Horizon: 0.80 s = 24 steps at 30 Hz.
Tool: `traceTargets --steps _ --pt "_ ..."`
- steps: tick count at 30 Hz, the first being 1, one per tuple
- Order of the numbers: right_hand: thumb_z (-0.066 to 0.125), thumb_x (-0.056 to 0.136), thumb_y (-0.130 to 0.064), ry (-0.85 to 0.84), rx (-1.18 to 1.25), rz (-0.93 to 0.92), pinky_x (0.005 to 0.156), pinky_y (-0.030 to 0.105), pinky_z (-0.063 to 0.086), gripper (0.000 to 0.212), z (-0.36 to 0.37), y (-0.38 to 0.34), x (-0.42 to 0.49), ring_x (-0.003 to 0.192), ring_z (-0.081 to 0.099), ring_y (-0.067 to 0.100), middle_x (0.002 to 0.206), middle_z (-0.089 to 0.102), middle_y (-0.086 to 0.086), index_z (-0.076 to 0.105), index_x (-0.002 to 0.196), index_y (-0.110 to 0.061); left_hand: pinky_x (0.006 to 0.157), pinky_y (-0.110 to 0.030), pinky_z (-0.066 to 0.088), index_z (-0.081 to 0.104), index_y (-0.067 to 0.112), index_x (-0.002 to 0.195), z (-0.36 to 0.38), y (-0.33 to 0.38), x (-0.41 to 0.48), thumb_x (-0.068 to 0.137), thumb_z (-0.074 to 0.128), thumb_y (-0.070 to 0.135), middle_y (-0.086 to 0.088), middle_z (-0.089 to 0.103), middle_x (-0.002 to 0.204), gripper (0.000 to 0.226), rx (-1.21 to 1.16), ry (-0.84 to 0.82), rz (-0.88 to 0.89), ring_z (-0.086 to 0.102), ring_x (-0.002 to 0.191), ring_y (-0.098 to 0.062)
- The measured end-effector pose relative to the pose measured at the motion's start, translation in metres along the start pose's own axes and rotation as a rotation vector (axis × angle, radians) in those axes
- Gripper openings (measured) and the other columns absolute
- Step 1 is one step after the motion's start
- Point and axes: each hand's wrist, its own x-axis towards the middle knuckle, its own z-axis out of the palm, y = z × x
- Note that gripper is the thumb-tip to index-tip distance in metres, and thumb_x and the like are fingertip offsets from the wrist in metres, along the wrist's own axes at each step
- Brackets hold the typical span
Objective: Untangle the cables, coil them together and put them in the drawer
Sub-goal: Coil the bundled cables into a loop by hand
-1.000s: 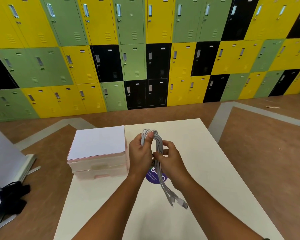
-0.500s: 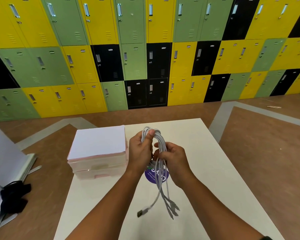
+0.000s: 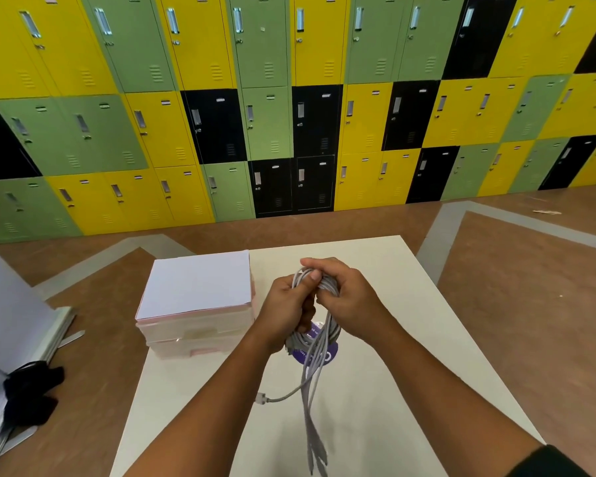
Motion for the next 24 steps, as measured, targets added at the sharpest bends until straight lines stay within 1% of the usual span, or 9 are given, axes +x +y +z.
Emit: traceTargets --steps 2,5,8,11,13,14,17,20,24 --pt "0.052 0.088 0.009 0.030 -0.056 -0.033 0.099 0.020 0.048 0.050 0.003 -0.003 0.001 0.115 0.059 0.006 0.122 0.063 -0.002 0.062 0.131 -0.013 0.045 -0.025 0.035 0.051 0.014 0.072 -0.003 0.000 0.002 0.102 0.050 0.035 0.003 0.039 0.051 0.037 0.027 0.027 0.016 0.037 0.043 -0.014" --pt "0.054 0.092 0.004 0.104 -0.103 -0.074 0.096 0.018 0.049 0.044 0.008 -0.003 0.002 0.111 0.060 0.005 0.119 0.061 -0.003 0.063 0.131 -0.014 0.044 -0.025 0.038 0.061 0.012 0.077 -0.004 0.000 0.006 0.101 0.053 0.036 -0.001 0.045 0.051 0.035 0.088 0.103 0.063 0.041 0.043 -0.016" --pt "0.056 0.092 -0.001 0.112 -0.109 -0.052 0.093 0.024 0.054 0.040 0.009 -0.003 0.005 0.107 0.061 0.007 0.116 0.063 -0.004 0.064 0.128 -0.016 0.044 -0.025 0.039 0.063 0.010 0.080 -0.005 0.000 0.005 0.098 0.057 0.039 -0.005 0.046 0.053 0.035 0.093 0.147 0.083 0.041 0.043 -0.016" --pt "0.054 0.087 0.001 0.065 -0.097 -0.047 0.089 0.029 0.056 0.041 0.009 -0.001 0.006 0.102 0.063 0.009 0.111 0.065 -0.006 0.066 0.122 -0.018 0.045 -0.022 0.030 0.055 0.012 0.074 -0.008 0.001 0.002 0.097 0.052 0.052 0.000 0.034 0.054 0.046 -0.097 0.086 -0.017 0.031 0.045 -0.013" --pt "0.057 0.084 0.004 0.053 -0.099 -0.040 0.086 0.023 0.053 0.042 0.007 0.001 0.007 0.098 0.063 0.006 0.106 0.065 -0.007 0.069 0.119 -0.016 0.045 -0.021 0.026 0.054 0.011 0.074 -0.010 0.002 0.002 0.098 0.044 0.057 0.000 0.029 0.056 0.053 -0.271 0.030 -0.137 0.026 0.046 -0.011" --pt "0.058 0.084 0.006 0.049 -0.097 -0.031 0.085 0.020 0.051 0.042 0.006 0.002 0.008 0.097 0.063 0.005 0.104 0.066 -0.007 0.070 0.118 -0.015 0.044 -0.021 0.027 0.056 0.010 0.074 -0.012 0.001 0.003 0.100 0.041 0.055 0.000 0.029 0.055 0.054 -0.315 0.010 -0.176 0.026 0.045 -0.011" --pt "0.060 0.082 0.012 0.040 -0.075 -0.010 0.083 0.014 0.047 0.042 0.002 0.005 0.012 0.095 0.063 0.004 0.102 0.068 -0.007 0.073 0.112 -0.015 0.046 -0.024 0.034 0.058 0.009 0.079 -0.015 -0.004 0.004 0.105 0.038 0.043 -0.003 0.035 0.057 0.048 -0.336 -0.057 -0.178 0.031 0.047 -0.013" --pt "0.059 0.081 0.014 0.040 -0.060 -0.010 0.083 0.012 0.047 0.043 0.001 0.004 0.013 0.095 0.064 0.003 0.102 0.069 -0.006 0.073 0.110 -0.015 0.049 -0.027 0.036 0.060 0.010 0.082 -0.015 -0.007 0.003 0.105 0.039 0.040 -0.004 0.037 0.059 0.043 -0.328 -0.066 -0.138 0.033 0.050 -0.015" --pt "0.057 0.084 0.010 0.029 -0.108 -0.030 0.086 0.017 0.049 0.041 -0.002 0.004 0.013 0.098 0.063 0.006 0.103 0.067 -0.004 0.072 0.113 -0.015 0.052 -0.029 0.039 0.061 0.013 0.071 -0.014 -0.003 0.003 0.104 0.041 0.041 -0.005 0.039 0.060 0.047 -0.331 -0.122 -0.154 0.035 0.051 -0.016"
